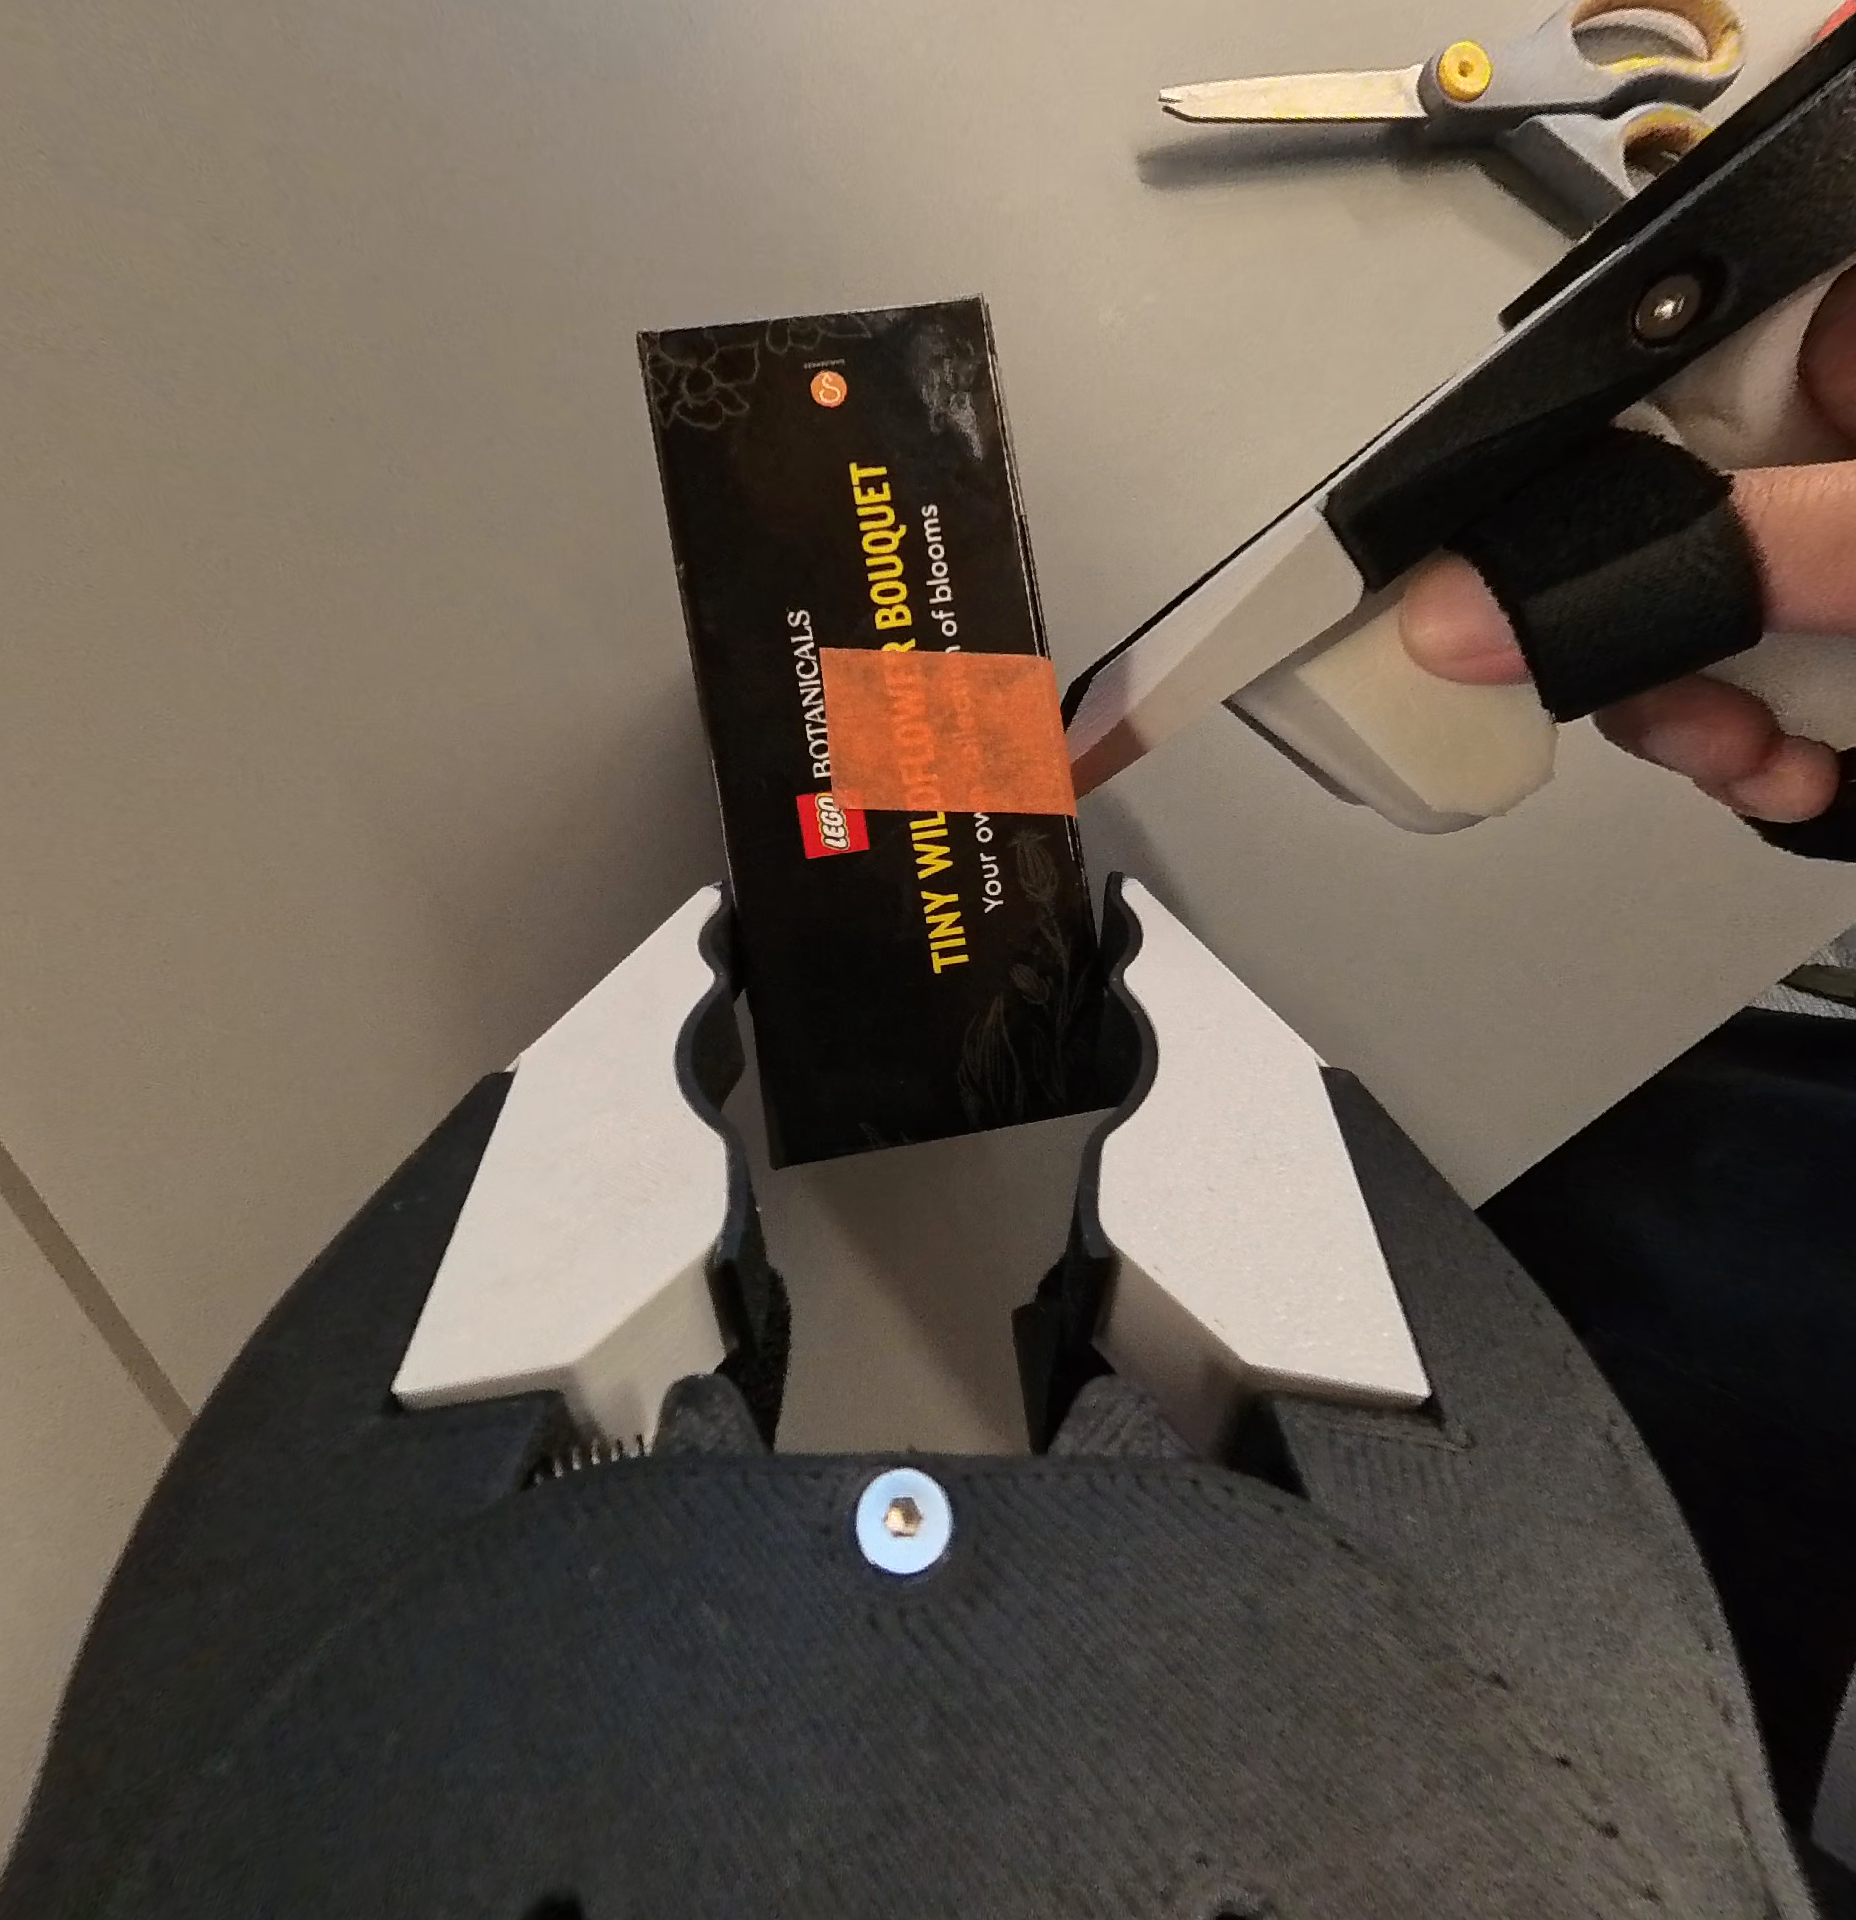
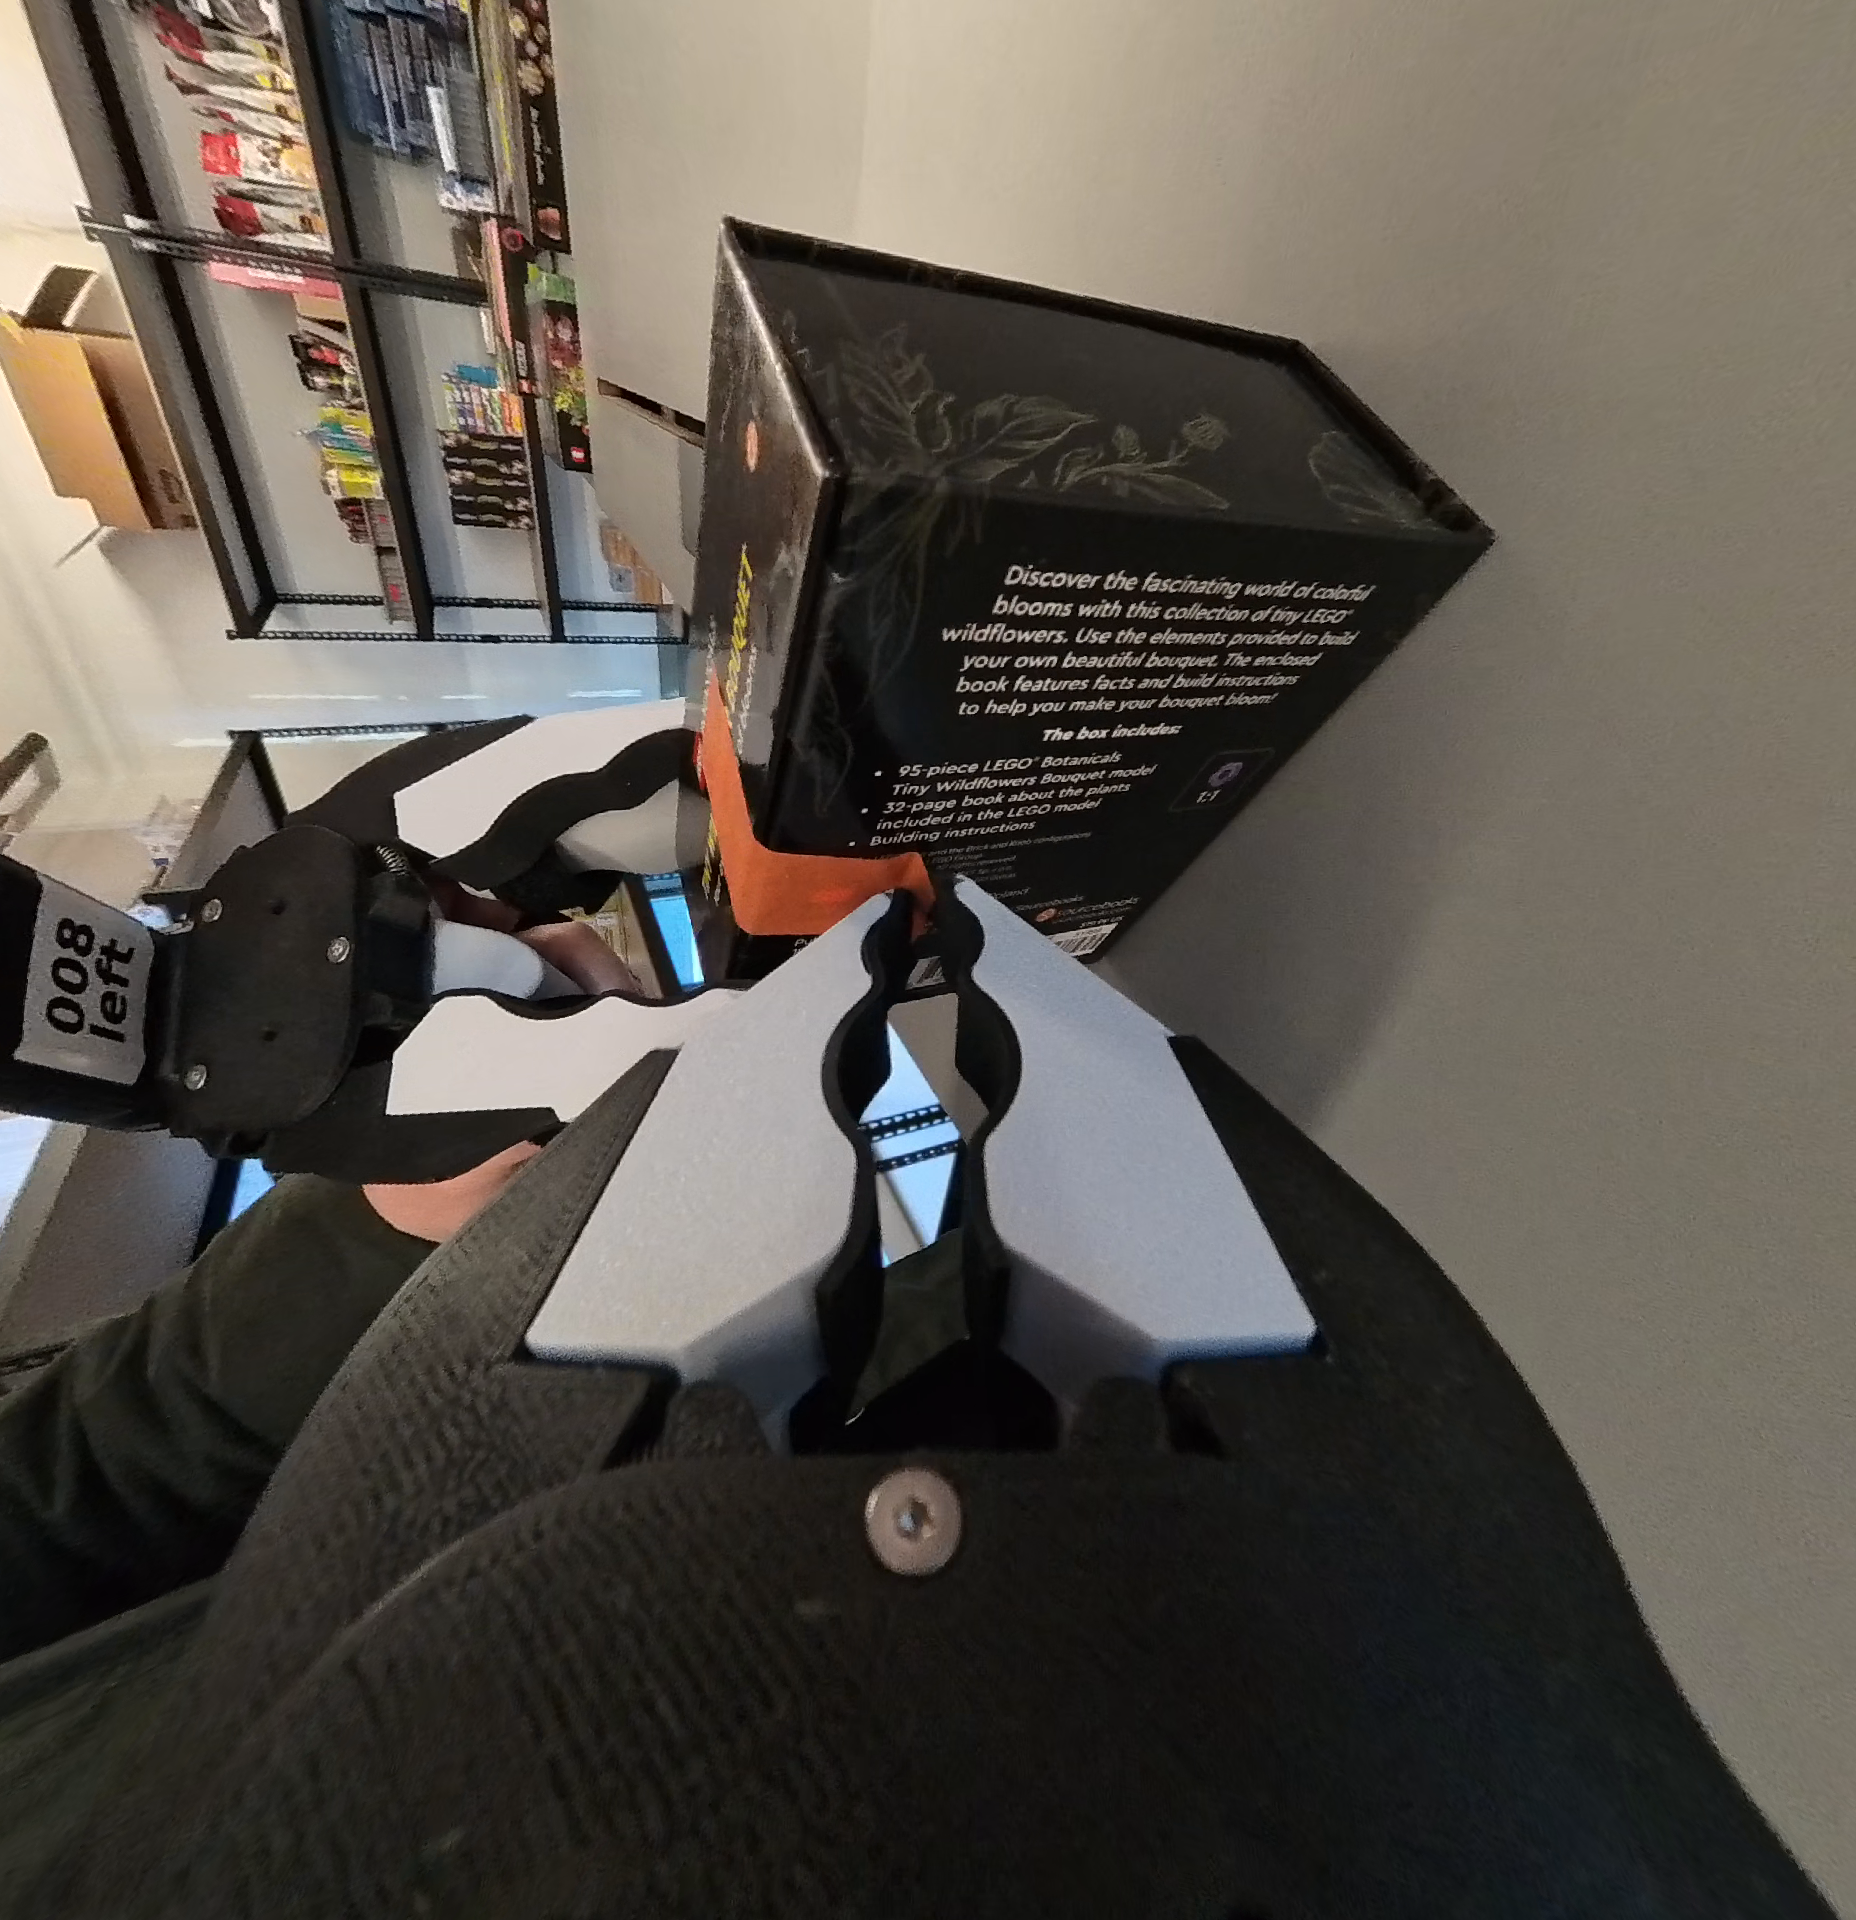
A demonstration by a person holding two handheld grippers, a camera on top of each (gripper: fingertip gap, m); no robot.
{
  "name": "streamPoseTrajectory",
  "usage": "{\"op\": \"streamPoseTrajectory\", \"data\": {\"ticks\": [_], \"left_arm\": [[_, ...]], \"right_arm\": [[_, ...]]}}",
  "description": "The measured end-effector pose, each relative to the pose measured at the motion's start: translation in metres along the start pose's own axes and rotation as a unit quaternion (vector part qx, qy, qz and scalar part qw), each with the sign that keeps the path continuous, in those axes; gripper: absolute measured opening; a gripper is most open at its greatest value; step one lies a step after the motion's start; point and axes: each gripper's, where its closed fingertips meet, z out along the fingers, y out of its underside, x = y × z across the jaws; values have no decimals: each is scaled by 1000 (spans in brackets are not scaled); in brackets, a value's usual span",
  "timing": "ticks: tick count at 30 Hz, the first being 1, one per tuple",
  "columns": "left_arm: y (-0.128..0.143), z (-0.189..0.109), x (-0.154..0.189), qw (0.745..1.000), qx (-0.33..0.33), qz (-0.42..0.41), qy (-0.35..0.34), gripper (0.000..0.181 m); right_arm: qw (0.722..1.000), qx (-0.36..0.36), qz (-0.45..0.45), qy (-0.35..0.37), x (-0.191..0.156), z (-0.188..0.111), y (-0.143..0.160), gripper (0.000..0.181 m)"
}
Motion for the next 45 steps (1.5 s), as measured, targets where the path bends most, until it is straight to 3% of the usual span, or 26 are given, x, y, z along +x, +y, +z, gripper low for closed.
{"op": "streamPoseTrajectory", "data": {"ticks": [4, 6, 7, 9, 15, 16, 18, 19, 22, 24, 29, 32, 45], "left_arm": [[0, 0, 0, 1000, 2, 0, 0, 67], [0, 0, -1, 1000, 2, -1, 1, 67], [0, 0, -1, 1000, 3, 0, 2, 68], [0, 0, -1, 1000, 2, 2, 0, 68], [0, 0, -1, 1000, 5, 2, 2, 68], [0, 0, -1, 1000, 5, 2, 2, 68], [0, 0, -1, 1000, 6, 2, 2, 68], [-1, 0, -1, 1000, 6, 2, 2, 68], [-1, 0, -1, 1000, 7, 2, 2, 68], [0, 0, -2, 1000, 5, 2, 2, 68], [0, 0, -2, 1000, 1, 5, 3, 68], [0, 0, -2, 1000, 6, 4, 3, 68], [1, 0, -2, 1000, -16, 18, 16, 68]], "right_arm": [[1000, 4, -12, 2, 1, 0, 0, 5], [998, 10, -22, 61, 19, -3, -2, 43], [998, 8, -29, 61, 20, -3, -2, 47], [998, 20, -33, 40, 15, -3, -5, 35], [996, 25, -77, 42, 18, -11, -2, 35], [994, 37, -95, 43, 19, -18, -4, 30], [985, 64, -158, 2, 3, -31, -10, 0], [978, 68, -192, -31, -10, -35, -10, 0], [964, 12, -256, -75, -26, -28, -3, 0], [960, -41, -248, -120, -35, -22, 2, 0], [901, -190, -348, -177, -49, -21, 27, 0], [889, -234, -341, -195, -48, -17, 23, 0], [873, -249, -332, -256, -35, -9, 16, 0]]}}
